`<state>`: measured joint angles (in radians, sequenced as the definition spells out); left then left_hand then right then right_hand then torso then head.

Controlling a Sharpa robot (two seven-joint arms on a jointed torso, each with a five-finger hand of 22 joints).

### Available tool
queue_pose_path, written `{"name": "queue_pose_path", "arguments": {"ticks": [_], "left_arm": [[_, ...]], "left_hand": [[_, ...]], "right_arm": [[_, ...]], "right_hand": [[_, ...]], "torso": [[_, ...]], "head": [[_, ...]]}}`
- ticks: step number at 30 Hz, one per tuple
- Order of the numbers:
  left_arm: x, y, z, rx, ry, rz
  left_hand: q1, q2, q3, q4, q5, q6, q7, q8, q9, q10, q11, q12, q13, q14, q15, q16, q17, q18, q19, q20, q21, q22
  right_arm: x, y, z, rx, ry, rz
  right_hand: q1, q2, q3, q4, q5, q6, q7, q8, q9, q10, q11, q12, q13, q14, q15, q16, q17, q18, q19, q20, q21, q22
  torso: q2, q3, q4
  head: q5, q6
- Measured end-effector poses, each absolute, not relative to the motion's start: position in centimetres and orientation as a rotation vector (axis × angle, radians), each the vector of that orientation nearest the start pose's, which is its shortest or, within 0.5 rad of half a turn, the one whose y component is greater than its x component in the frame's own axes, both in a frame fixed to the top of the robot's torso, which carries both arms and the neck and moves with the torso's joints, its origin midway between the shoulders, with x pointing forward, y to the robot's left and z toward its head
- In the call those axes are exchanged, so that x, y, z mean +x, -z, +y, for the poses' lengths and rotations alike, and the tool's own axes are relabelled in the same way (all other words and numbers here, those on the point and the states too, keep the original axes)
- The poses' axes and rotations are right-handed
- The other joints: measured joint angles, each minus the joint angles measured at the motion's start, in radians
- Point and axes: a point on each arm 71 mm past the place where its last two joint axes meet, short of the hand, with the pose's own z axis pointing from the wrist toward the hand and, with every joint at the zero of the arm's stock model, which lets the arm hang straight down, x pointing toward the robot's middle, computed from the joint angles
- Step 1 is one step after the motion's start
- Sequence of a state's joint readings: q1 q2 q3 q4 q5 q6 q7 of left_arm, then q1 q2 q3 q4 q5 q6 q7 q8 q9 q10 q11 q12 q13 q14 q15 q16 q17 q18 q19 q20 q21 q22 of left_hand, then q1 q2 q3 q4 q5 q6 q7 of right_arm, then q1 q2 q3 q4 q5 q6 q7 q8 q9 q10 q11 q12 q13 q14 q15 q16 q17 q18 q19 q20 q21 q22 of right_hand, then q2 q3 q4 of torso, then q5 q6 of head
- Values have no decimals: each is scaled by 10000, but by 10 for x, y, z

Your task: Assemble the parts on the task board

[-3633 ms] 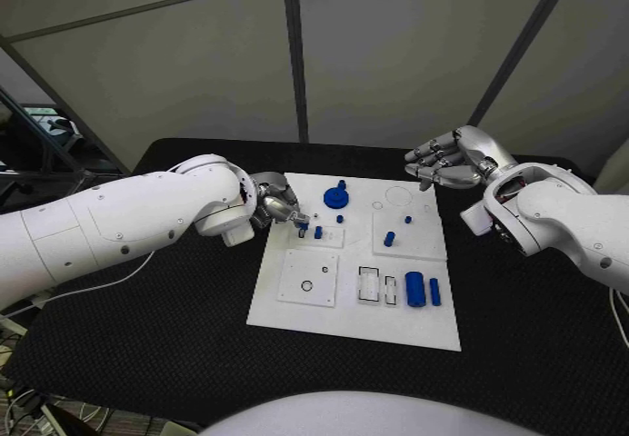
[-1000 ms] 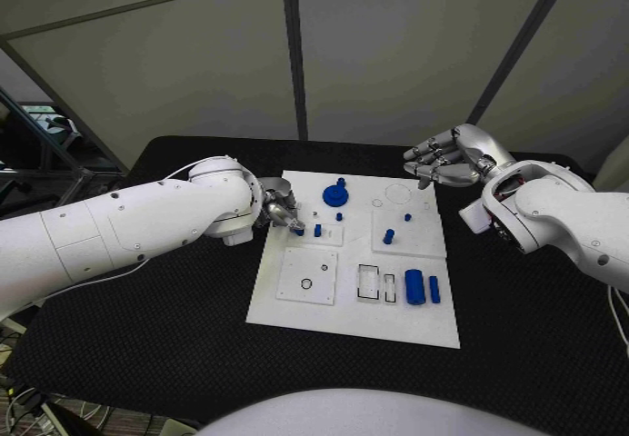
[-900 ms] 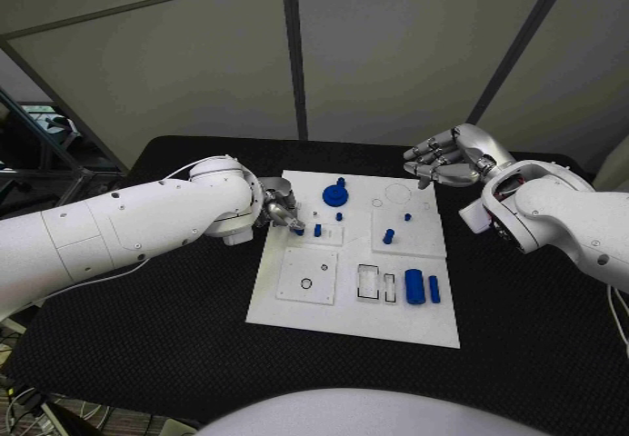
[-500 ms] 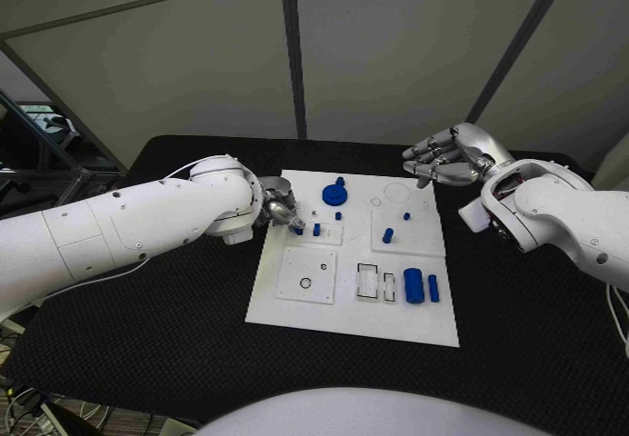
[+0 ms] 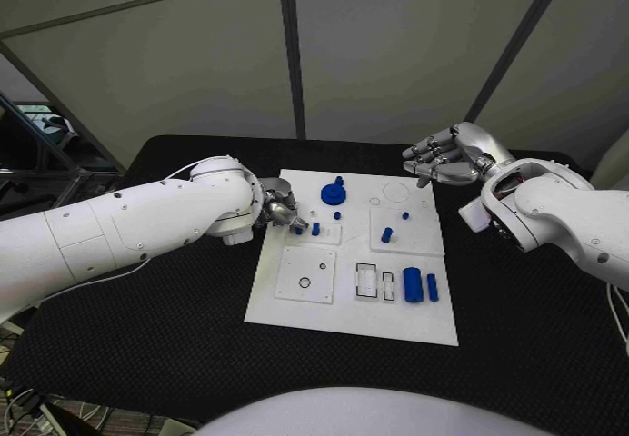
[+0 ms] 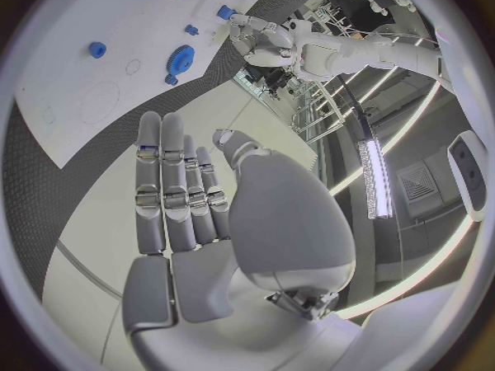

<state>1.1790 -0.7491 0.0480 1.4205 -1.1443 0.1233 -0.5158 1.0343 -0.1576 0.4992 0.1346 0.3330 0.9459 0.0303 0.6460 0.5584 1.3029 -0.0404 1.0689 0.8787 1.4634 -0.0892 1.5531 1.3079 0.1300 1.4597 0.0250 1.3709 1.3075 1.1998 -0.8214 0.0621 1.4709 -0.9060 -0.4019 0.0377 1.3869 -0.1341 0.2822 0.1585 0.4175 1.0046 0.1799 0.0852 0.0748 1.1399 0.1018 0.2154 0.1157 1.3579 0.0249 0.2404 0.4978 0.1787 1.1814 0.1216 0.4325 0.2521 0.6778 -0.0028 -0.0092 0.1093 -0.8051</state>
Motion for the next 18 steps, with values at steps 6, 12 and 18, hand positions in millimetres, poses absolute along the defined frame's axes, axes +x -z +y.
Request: {"name": "queue_pose_path", "arguments": {"ticks": [6,12,18], "left_arm": [[504,212,201,-1996,4122,22401],[505,212,202,-2048,4076,22391],[505,211,204,-2123,4083,22310]], "left_hand": [[-39,39,-378,155,0,14,15,-39,-1,-1,-1,38,31,0,0,0,0,0,0,0,0,0],[-81,82,-924,340,0,35,37,-101,0,-40,37,38,27,0,0,0,0,0,-1,0,0,0],[-161,21,-1818,687,-1,49,51,-141,0,-74,71,38,-64,0,0,0,0,0,-1,1,-56,0]], "right_arm": [[510,147,-212,3824,-9863,15557],[510,147,-212,3826,-9860,15557],[510,147,-213,3832,-9848,15557]], "right_hand": [[0,0,0,0,0,0,0,0,0,0,0,0,-11,0,0,0,0,0,0,0,0,-7],[0,0,0,0,0,0,0,0,0,0,0,0,-10,0,0,0,-1,0,0,0,0,-6],[0,0,0,0,0,0,0,0,0,0,0,0,-10,0,0,0,-1,0,0,0,0,-6]], "torso": [[0,0,3],[0,-1,8],[0,-4,9]], "head": [[-10,-9],[-23,-5],[-33,-2]]}}
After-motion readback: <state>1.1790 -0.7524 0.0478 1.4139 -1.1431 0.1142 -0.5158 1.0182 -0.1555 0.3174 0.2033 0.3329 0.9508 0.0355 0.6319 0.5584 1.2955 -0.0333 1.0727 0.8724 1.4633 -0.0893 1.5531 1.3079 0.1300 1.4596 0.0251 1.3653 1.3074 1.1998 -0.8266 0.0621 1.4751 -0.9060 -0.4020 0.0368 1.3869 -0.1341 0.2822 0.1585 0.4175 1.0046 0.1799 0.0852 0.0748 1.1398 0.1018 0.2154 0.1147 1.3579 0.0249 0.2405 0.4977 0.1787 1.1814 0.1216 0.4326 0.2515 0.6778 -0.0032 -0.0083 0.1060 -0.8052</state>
